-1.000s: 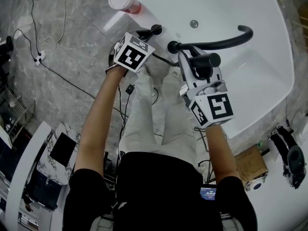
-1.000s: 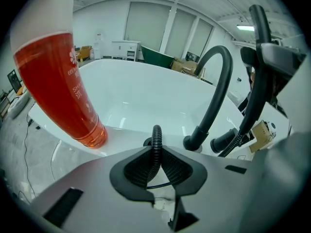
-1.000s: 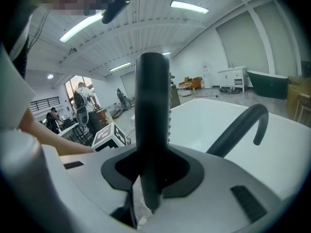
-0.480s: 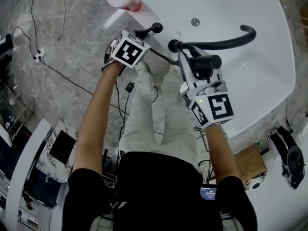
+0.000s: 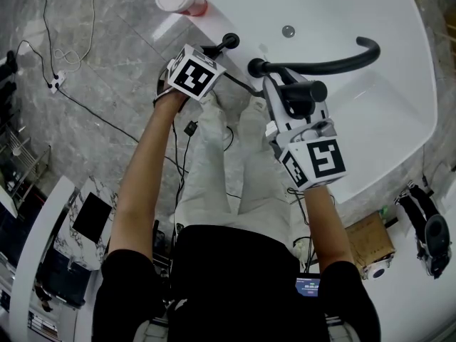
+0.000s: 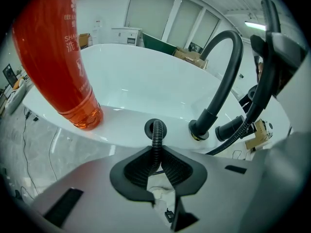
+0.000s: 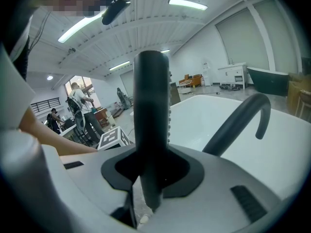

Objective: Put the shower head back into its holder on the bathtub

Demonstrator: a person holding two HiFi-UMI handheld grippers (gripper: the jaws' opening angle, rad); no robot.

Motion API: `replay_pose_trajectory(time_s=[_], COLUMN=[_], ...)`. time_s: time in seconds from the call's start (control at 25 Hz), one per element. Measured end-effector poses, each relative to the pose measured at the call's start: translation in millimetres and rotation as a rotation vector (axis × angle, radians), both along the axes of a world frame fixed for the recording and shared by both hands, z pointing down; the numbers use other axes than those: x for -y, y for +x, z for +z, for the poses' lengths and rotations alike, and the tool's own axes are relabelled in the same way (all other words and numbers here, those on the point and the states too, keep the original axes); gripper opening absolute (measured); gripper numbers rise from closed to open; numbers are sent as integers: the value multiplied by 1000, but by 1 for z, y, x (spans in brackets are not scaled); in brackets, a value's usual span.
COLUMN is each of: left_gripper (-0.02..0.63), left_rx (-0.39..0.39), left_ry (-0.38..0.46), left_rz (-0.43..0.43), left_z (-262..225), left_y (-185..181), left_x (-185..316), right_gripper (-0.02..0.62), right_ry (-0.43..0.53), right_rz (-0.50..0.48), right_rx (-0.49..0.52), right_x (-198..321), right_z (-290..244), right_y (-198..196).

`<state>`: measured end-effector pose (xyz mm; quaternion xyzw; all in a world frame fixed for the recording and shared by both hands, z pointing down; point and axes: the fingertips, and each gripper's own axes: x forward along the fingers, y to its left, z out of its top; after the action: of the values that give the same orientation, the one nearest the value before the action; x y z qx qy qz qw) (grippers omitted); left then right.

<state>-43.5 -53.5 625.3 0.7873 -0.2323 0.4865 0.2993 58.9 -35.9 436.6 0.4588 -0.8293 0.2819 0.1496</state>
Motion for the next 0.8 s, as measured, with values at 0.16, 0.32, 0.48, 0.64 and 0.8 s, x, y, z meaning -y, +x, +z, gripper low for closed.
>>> replay_pose_trajectory(time_s=[0.16,0.32,0.48,0.64,0.8], left_gripper=[69,69,69,69,69], left_rx=[5,13,33,32,24], left_ry=[6,3,-30,-40,-23], left_rz=[9,15,42,48,36], left_z=[-1,-1,6,7,5], left_y=[1,-1,1,6,7], left_x=[2,3,0,-2,1], right_gripper=[114,114,114,114,114], right_ry=[-2,-5,-10,-11,-15], right_rz=[3,8,8,3,4], right_rx=[2,7,10,9,8], right_x=[-1,-1,-2,-3,-3], right_z=[0,2,4,4,6], right_y=[1,2,3,2,6])
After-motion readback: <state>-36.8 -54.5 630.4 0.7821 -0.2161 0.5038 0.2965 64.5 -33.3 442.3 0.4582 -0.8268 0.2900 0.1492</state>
